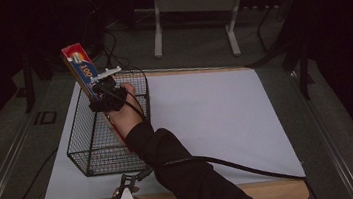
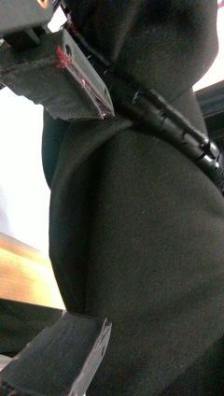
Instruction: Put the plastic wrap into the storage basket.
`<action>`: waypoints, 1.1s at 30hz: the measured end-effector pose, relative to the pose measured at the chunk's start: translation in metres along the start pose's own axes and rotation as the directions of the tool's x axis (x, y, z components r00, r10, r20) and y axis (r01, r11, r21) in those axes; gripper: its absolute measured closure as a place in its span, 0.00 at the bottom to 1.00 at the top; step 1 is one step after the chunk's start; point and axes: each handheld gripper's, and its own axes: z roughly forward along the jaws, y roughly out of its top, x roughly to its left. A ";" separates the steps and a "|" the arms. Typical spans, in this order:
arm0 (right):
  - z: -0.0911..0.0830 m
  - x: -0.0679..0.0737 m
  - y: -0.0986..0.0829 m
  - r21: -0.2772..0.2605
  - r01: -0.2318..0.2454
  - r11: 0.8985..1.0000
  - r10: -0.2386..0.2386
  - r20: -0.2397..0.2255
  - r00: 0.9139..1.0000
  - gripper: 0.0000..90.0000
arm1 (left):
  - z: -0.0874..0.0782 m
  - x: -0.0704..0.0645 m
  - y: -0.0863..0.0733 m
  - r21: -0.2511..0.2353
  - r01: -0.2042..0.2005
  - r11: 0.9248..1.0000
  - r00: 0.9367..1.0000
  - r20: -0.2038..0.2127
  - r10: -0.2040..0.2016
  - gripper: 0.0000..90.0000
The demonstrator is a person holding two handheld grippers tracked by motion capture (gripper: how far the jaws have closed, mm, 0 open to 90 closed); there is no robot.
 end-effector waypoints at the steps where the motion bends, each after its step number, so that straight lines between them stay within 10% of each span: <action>1: 0.000 0.000 0.000 0.000 0.000 1.000 0.000 0.000 1.000 0.44 | 0.000 0.000 0.000 0.000 0.000 1.000 1.000 0.000 0.000 0.02; 19: 0.019 -0.018 -0.022 0.118 -0.059 0.991 0.058 0.012 0.998 0.43 | -0.001 -0.001 0.000 -0.005 -0.015 1.000 1.000 -0.015 0.015 0.02; 33: 0.050 -0.029 -0.038 0.269 -0.089 0.959 0.083 0.033 0.996 0.42 | -0.001 -0.001 0.001 -0.004 -0.012 1.000 1.000 -0.010 0.012 0.02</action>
